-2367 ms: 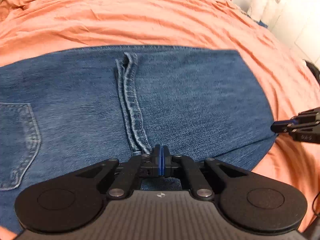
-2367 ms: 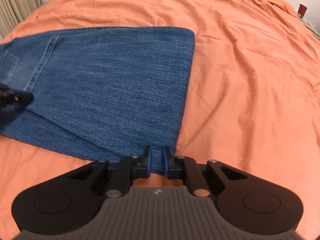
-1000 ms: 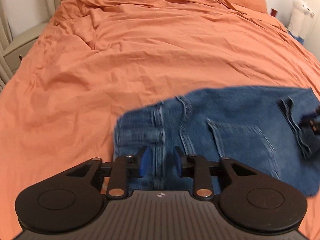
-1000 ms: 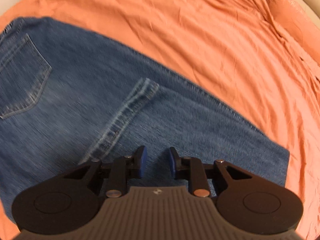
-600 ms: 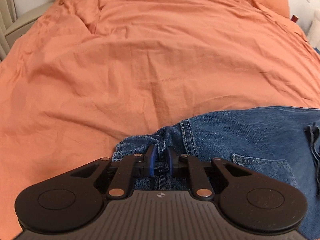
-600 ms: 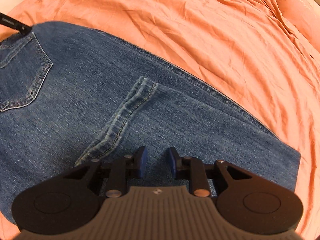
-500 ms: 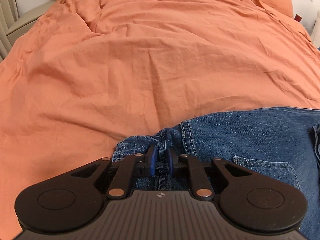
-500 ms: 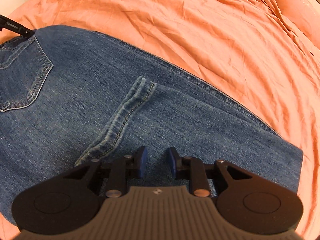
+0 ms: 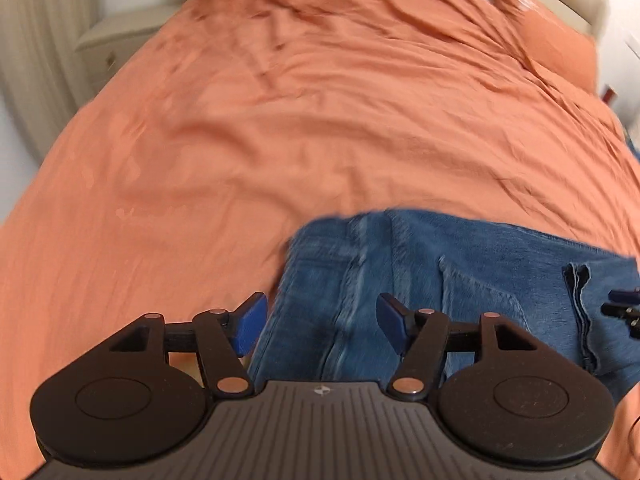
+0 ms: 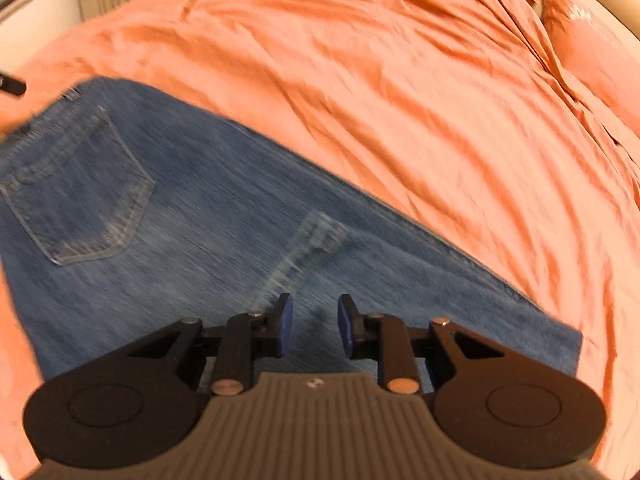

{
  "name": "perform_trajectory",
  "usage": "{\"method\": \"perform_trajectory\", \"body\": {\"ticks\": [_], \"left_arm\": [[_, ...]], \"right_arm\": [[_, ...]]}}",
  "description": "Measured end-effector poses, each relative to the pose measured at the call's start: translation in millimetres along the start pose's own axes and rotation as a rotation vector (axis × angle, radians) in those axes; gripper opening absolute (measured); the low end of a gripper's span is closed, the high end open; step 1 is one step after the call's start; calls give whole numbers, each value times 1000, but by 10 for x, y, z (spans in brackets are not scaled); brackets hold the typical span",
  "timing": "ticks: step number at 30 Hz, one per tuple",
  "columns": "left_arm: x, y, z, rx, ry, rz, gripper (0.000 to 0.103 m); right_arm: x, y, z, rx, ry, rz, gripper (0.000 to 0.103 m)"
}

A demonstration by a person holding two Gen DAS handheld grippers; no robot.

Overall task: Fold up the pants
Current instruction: 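Grasp the jeans waistband with the left tool, then lift the waistband with the left tool and fold it toward the leg hems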

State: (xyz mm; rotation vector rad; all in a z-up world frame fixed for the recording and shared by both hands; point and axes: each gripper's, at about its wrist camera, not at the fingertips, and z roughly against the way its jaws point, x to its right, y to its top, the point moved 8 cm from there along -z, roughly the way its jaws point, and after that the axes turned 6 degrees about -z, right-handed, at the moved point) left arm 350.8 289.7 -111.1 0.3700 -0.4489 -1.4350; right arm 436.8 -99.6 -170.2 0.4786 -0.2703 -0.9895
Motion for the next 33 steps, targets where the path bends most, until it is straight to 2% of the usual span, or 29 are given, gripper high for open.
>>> {"method": "perform_trajectory", "body": {"ticks": [2,3,7,11,13,15,17,19,29,33], "left_arm": [[-146,-138,19,-8,-1,88,75],[-212,-212,5,-12,-26,144,75],[-409,-514,-84,20,-188,408,79],[-580,-756,-379,62,-318,654,79],[-600,-826,-553,73,-392,747,79],[-629,-801,-707,104,-441,789,78],[-675,-735,-828,109,-459,785,73],[-703,-624,-950,80,-484,758,68],[-577,-15,-1322,-76,-575,455,61],[-481,123,-1404,-108,-583,381,56]], "right_arm": [[-148,58,41,14,20,20,20],[-233,83,51,20,27,33,20],[-621,191,67,31,65,89,20],[-927,287,31,35,110,131,20],[-1061,340,-16,37,113,153,20],[-1168,391,-74,37,114,168,20],[-1241,433,-141,33,119,180,20],[-1289,470,-211,28,116,198,20],[-1356,835,-621,0,183,185,20],[-1480,1005,-813,-15,173,225,10]]}}
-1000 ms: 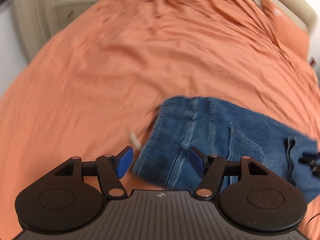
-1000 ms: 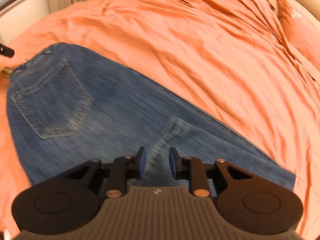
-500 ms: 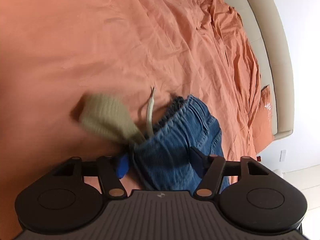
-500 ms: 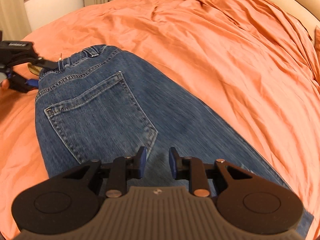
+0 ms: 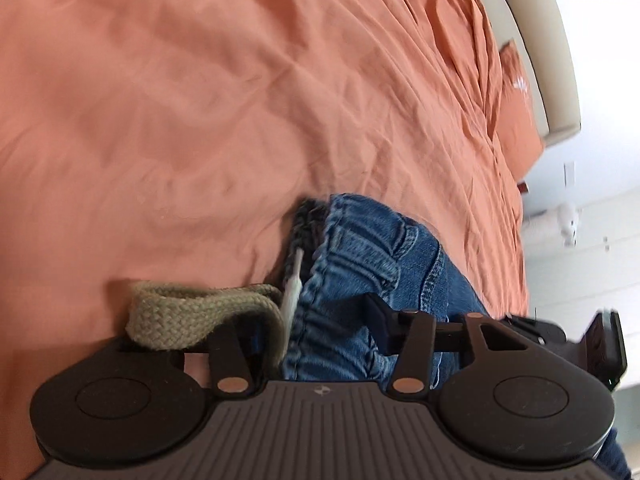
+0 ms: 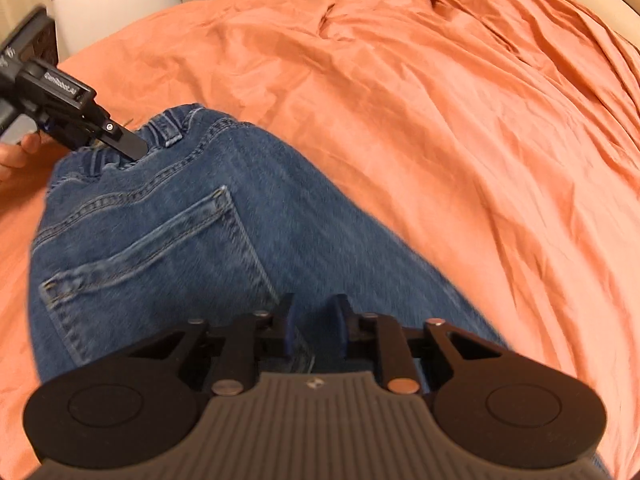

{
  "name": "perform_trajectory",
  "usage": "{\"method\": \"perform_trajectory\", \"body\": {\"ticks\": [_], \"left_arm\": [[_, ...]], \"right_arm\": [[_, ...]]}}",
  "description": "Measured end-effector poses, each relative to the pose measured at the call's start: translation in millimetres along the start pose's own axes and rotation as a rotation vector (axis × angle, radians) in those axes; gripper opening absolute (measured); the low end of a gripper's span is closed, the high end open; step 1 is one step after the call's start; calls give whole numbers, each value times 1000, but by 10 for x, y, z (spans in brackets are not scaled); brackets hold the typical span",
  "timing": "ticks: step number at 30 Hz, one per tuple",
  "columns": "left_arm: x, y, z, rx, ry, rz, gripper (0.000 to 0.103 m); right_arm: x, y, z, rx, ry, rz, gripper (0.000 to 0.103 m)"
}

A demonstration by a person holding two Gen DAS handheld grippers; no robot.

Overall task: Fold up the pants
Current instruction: 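Lift the waistband with the left tool and fold it toward the leg hems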

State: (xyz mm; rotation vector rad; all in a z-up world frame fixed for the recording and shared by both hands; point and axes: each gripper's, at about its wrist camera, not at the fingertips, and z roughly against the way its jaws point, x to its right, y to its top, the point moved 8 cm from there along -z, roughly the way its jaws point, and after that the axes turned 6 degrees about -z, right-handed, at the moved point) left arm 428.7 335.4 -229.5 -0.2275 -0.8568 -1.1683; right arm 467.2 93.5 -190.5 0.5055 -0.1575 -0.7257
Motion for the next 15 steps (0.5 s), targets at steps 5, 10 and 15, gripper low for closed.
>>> {"method": "perform_trajectory", "body": {"ticks": [5,10,15], "left_arm": [[-13,80,-120,-20,-6,31,56],[-19,92,-152,-31,19,74,47],[197,82,-16,0,124,30,34]], "right_arm": [[75,107,-273,-39,-48,-10,6],[99,126,-386,-68,-50,-39,6],[160,91,-151,-25,-78,-52,7]]}}
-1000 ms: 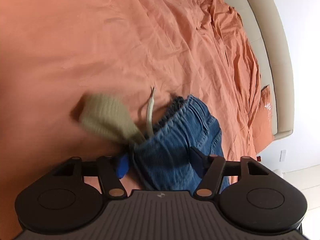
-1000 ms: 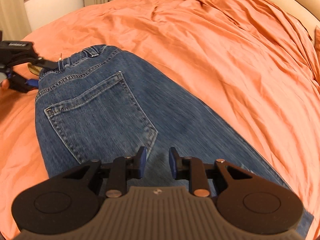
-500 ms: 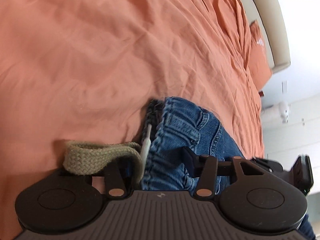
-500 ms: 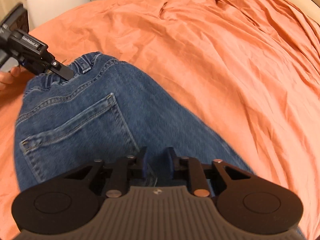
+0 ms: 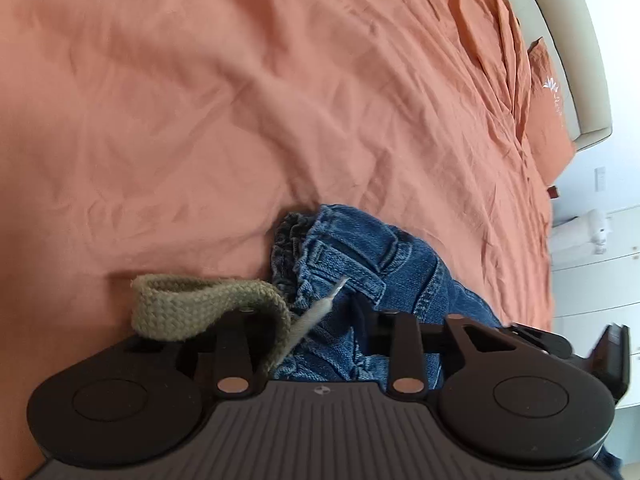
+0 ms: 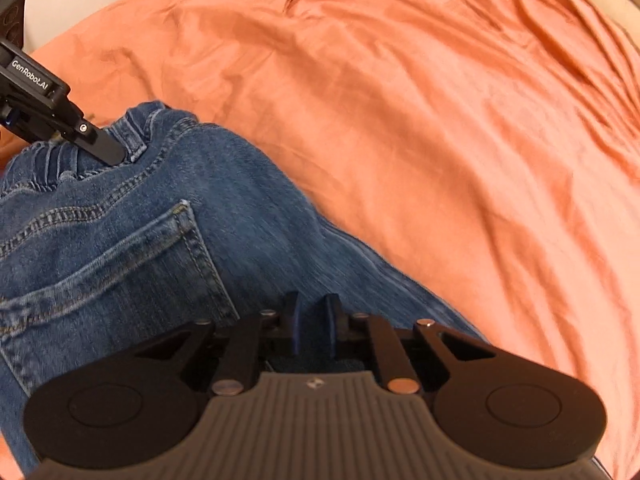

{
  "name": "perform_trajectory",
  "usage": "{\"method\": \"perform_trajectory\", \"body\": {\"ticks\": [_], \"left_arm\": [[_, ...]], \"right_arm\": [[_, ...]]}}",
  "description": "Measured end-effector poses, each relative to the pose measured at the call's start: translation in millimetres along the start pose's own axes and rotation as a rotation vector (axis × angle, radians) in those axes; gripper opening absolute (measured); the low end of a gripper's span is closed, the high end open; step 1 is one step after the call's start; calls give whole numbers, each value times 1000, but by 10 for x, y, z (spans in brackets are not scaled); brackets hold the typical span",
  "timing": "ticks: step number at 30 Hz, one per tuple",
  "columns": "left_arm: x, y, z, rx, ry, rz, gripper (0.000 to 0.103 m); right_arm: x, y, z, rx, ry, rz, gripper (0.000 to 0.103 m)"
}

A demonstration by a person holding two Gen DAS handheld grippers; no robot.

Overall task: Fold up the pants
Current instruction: 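Lift the waistband with the left tool and fold it toward the leg hems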

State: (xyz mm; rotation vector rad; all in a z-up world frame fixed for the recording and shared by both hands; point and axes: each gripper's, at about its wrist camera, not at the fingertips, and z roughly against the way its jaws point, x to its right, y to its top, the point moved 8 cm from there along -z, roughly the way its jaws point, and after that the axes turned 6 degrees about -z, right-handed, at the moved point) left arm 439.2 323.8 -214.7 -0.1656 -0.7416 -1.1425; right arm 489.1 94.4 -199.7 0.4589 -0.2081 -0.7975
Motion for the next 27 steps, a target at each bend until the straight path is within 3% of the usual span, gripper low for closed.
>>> {"method": "perform_trajectory", "body": {"ticks": [3,7,15,21,27], "left_arm": [[178,-13,179,49,21,-25,25],[640,-55,413,87,80,-114,22],[2185,-418,590,99,264,-396,18],[3234,-863,85,-19,360,-515,18],[3645,-1297,-904,-156,423,-579,18]], "right_arm": [[154,-131,223,12,-23,-17,7],[410,-372,622,40,-43,-49,7],[1066,-1108,1459,109,-58,-155,7],[1476,-1773,1795,115,-74,-257,7],[1705,-2370,1971,147,-56,-332,7]]}}
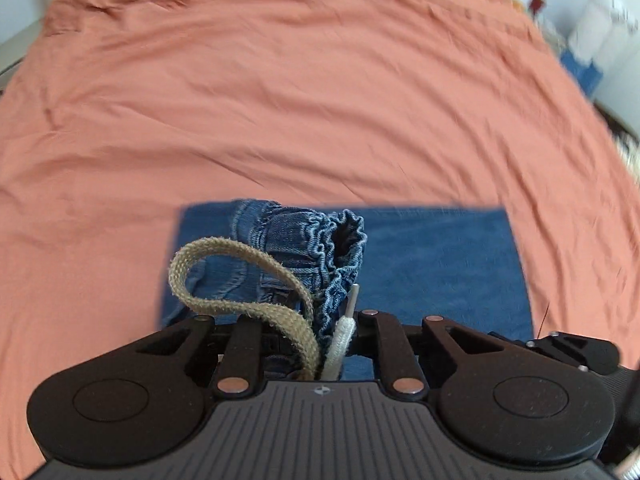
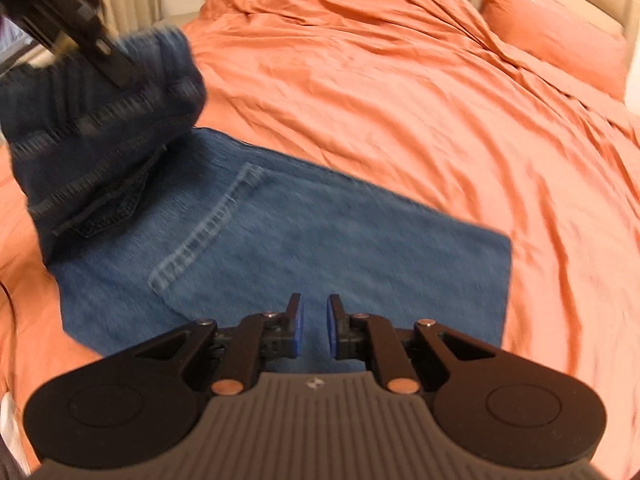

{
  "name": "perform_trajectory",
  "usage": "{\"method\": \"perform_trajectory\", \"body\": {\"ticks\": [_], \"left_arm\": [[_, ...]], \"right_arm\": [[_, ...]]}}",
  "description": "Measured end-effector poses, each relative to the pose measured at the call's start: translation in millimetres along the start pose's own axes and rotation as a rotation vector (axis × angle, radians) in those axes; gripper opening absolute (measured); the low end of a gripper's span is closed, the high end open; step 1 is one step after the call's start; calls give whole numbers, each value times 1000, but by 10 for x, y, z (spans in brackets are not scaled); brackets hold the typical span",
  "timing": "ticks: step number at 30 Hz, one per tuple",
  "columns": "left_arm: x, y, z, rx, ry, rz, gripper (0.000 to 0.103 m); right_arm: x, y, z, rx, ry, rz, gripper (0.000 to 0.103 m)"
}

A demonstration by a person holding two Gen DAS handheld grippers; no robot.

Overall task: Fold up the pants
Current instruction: 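Lift the waistband with the left tool and fold it toward the leg hems, then open the left tool while the right tool grasps the waistband and beige cord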

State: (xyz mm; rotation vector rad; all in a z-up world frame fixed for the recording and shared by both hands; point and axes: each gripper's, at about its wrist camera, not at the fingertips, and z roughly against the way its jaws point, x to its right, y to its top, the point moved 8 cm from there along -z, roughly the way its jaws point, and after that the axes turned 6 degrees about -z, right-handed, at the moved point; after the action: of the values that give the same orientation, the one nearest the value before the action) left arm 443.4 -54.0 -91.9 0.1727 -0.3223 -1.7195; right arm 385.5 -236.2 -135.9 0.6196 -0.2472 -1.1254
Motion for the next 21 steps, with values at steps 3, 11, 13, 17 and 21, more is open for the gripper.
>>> {"method": "perform_trajectory", "body": {"ticks": [3,11,13,17,21], "left_arm": [[277,-52,-456,-89,14,-22,19],[577,-217,-957,-239,-107,-5,31],[614,-199,-887,-221,-194,-3,36],[485,-131,-538,-95,-223,-38,50],[118,-137,-278,-11,-166,-48,50]], "right_arm": [[182,-187,33,15,6,-38,7],[401,-549,-17,-17,12,-25,7],[392,-553,-22,-16,21,-20,7],[305,-433,20,9,74,-48,8],[101,-215,48,28,198,-154,13]]}}
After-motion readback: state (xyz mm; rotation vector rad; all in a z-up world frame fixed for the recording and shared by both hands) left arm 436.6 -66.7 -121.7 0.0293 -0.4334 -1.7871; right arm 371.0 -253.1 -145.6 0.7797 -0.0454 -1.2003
